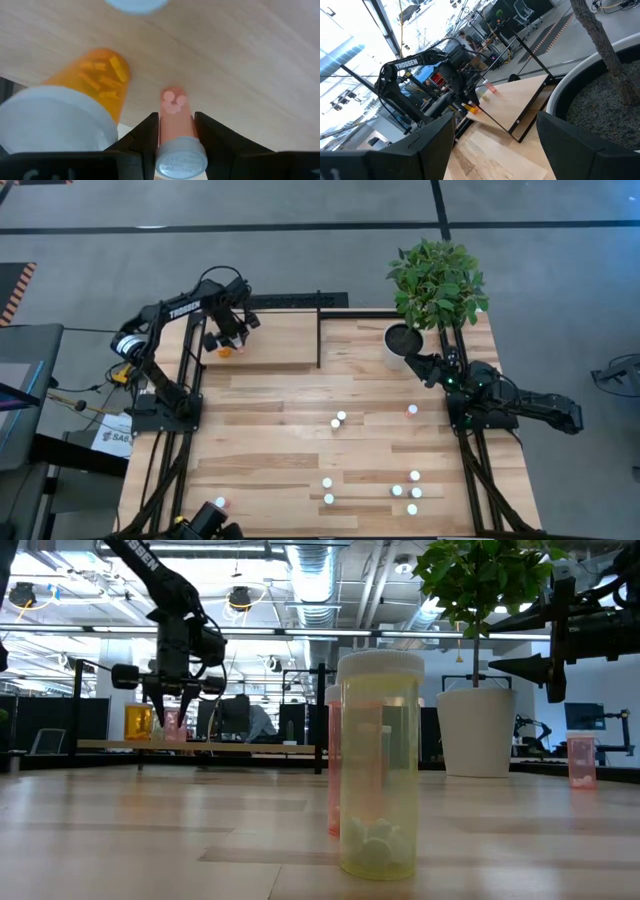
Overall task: Pick and place medicine bottles onto shelf by color
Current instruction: Put the pink pill bottle on the shelf
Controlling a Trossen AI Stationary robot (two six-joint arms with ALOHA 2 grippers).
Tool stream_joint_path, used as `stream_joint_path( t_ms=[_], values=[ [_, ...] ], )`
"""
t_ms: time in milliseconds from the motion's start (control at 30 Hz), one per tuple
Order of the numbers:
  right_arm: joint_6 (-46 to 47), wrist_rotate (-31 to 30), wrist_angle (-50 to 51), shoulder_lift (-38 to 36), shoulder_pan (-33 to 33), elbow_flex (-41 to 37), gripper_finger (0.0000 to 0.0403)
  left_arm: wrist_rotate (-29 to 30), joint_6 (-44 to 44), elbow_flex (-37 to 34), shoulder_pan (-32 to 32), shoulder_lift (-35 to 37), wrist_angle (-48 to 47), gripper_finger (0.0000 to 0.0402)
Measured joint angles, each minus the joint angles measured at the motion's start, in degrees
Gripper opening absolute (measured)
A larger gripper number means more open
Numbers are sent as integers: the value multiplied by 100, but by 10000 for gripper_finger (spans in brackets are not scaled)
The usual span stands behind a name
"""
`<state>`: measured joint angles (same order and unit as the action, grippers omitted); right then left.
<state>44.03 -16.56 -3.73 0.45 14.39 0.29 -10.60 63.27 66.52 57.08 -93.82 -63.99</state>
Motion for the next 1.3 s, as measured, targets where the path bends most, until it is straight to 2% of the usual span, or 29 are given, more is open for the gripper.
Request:
stream_joint_path(
  t_ms=[467,1133,1300],
  values=[
    [0,0,1,0,0,-1,302,88,-201,2,295,0,88,110],
    [0,0,0,0,0,0,302,226,-263,13,308,0,220,110],
    [0,0,0,0,0,0,302,265,-342,180,308,2,104,125]
  ],
)
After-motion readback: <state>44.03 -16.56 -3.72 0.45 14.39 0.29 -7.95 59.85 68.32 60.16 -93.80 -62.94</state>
